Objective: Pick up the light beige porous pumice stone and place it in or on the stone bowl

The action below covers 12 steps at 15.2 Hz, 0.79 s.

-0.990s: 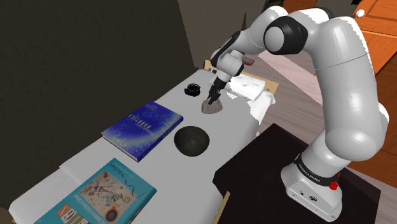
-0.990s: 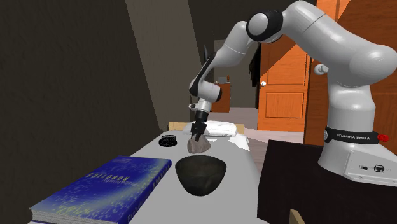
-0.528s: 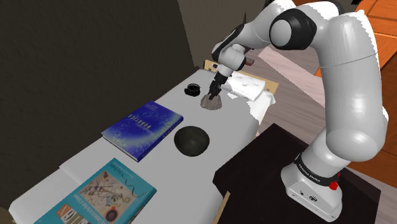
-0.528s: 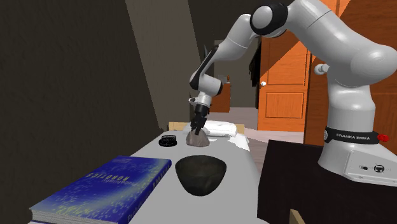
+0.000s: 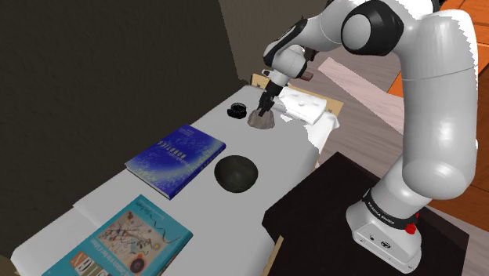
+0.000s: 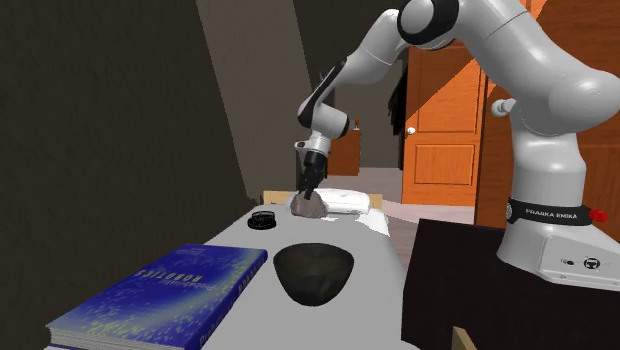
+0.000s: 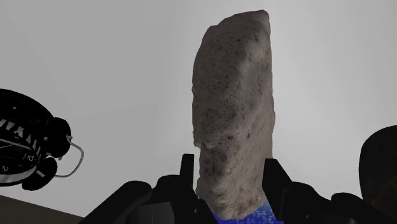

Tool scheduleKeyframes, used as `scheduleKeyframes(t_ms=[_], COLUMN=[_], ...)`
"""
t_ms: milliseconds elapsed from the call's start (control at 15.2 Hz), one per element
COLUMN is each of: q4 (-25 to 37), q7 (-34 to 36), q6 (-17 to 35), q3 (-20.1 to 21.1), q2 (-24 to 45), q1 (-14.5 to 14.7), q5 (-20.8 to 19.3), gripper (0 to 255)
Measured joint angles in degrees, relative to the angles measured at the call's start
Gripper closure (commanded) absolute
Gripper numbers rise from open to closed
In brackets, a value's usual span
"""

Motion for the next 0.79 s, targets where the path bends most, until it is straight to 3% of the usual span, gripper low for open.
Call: scheduleKeyframes(t_ms=[792], q4=[0.1], q7=[4.6], q6=[-4.7], q3=[-2.1], q2=[-6.1], q1=[1.3], q5=[-4.2], gripper=[255])
